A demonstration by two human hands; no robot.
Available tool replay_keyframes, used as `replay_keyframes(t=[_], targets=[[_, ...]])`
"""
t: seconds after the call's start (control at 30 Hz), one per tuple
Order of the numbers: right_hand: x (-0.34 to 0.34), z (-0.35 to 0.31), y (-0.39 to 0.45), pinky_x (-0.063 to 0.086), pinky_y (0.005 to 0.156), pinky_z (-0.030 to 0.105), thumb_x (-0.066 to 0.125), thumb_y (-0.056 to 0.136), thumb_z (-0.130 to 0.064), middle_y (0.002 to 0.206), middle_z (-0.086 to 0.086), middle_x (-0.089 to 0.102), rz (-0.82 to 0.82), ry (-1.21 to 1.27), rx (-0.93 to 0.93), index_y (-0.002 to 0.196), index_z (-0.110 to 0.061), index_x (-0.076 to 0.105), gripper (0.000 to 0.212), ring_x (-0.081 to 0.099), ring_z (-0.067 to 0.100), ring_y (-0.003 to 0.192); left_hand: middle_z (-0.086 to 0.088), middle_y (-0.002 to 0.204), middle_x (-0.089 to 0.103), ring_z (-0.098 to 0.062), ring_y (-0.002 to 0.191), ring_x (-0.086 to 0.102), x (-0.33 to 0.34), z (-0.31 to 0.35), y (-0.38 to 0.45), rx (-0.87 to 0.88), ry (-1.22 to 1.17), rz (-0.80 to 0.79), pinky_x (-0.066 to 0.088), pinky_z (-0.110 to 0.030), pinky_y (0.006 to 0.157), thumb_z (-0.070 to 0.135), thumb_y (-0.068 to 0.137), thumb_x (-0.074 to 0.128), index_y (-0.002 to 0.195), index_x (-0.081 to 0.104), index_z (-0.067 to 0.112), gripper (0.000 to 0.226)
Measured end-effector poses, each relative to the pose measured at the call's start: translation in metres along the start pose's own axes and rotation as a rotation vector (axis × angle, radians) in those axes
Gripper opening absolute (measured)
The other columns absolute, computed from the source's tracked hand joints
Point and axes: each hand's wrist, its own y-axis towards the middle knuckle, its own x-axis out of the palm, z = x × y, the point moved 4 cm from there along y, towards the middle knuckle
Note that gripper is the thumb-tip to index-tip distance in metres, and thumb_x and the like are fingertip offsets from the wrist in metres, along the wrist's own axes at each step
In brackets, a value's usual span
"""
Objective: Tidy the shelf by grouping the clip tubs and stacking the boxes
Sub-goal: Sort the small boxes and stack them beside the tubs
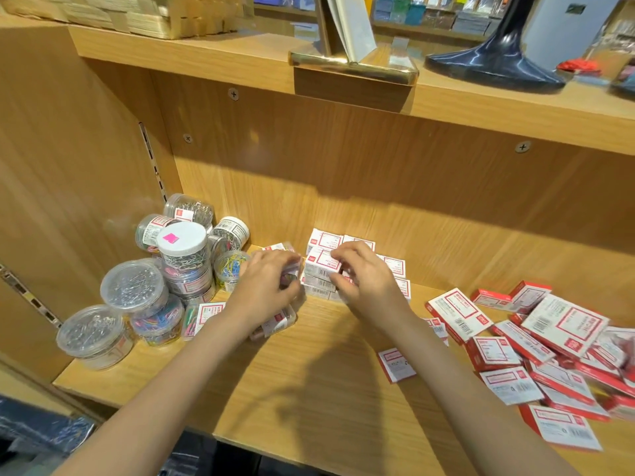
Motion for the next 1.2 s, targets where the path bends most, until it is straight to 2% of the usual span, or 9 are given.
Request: replay_keyframes(t=[0.07,0.17,0.37,0.57,0.73,0.8,0.97,1.1,1.2], targets=[[-0.017,0.008,0.000,0.038,0.085,0.014,0.063,0.084,-0.012,0.105,0.003,0.057,0.070,0.068,0.089,0.108,-0.005,0.062,0.025,0.052,0.010,0.091,-0.004,0.128,0.052,-0.024,0.121,0.041,-0.001,0.006,0.001,0.008,-0.012,0.028,0.030,-0.041,0.102,0.031,0.082,0.064,0.134,0.042,0.015,0.058],[-0.045,0.037,-0.005,0.043,0.091,0.032,0.060,0.084,-0.008,0.105,0.006,0.059,0.140,0.005,0.264,0.107,-0.008,0.063,0.023,0.055,0.018,0.096,-0.004,0.138,0.044,-0.024,0.126,0.039,0.003,0.023,0.003,0.061,-0.079,0.048,0.028,-0.043,0.106,0.037,0.077,0.070,0.142,0.029,0.015,0.081],[-0.049,0.075,-0.028,0.049,0.089,0.036,0.053,0.085,-0.002,0.122,0.003,0.055,-0.162,0.068,0.614,0.130,-0.018,0.048,0.048,0.056,0.019,0.101,0.000,0.151,0.025,-0.018,0.137,0.026,0.027,0.037,0.004,0.002,0.091,0.066,0.006,-0.037,0.113,0.050,0.081,0.059,0.146,0.015,0.020,0.084],[-0.042,0.074,-0.026,0.040,0.067,0.023,0.048,0.087,0.000,0.111,0.001,0.053,-0.176,0.104,0.620,0.131,-0.017,0.046,0.047,0.053,0.013,0.087,-0.006,0.145,0.034,-0.020,0.134,0.030,0.025,0.035,0.007,0.017,0.086,0.121,-0.002,-0.032,0.111,0.040,0.084,0.060,0.138,0.038,0.019,0.062],[-0.041,0.075,-0.027,0.038,0.059,0.018,0.048,0.088,-0.004,0.120,0.006,0.053,-0.161,0.085,0.572,0.126,-0.020,0.051,0.041,0.053,0.014,0.083,-0.009,0.139,0.041,-0.025,0.129,0.037,0.029,0.036,0.005,-0.003,0.087,0.170,0.009,-0.038,0.113,0.036,0.082,0.065,0.134,0.044,0.016,0.060],[-0.042,0.074,-0.031,0.040,0.069,0.016,0.055,0.089,-0.014,0.124,0.004,0.046,-0.172,0.106,0.518,0.131,-0.020,0.047,0.043,0.052,0.011,0.085,-0.011,0.141,0.039,-0.027,0.131,0.035,0.031,0.036,0.004,-0.003,0.096,0.174,0.008,-0.040,0.113,0.037,0.082,0.064,0.135,0.042,0.017,0.061],[-0.038,0.075,-0.039,0.033,0.101,0.031,0.076,0.073,-0.032,0.138,0.001,0.026,-0.272,-0.097,0.354,0.141,-0.019,0.033,0.081,0.033,0.017,0.120,-0.013,0.150,0.025,-0.030,0.135,0.029,0.035,0.044,0.003,0.052,0.169,0.132,0.000,-0.039,0.112,0.042,0.083,0.061,0.137,0.041,0.027,0.060],[-0.043,0.069,-0.042,0.036,0.100,0.035,0.078,0.071,-0.027,0.132,0.003,0.035,-0.144,-0.202,0.244,0.126,-0.015,0.051,0.063,0.035,0.019,0.117,-0.011,0.150,0.027,-0.029,0.133,0.032,0.034,0.045,0.004,0.027,0.180,0.135,0.002,-0.040,0.112,0.042,0.084,0.061,0.136,0.042,0.029,0.057],[-0.042,0.064,-0.048,0.041,0.086,0.016,0.075,0.075,-0.022,0.121,-0.003,0.041,-0.094,-0.145,0.222,0.119,-0.012,0.058,0.049,0.050,0.009,0.093,-0.011,0.149,0.028,-0.029,0.132,0.033,0.035,0.045,0.004,0.022,0.187,0.133,0.002,-0.041,0.112,0.042,0.083,0.061,0.136,0.042,0.028,0.058]])
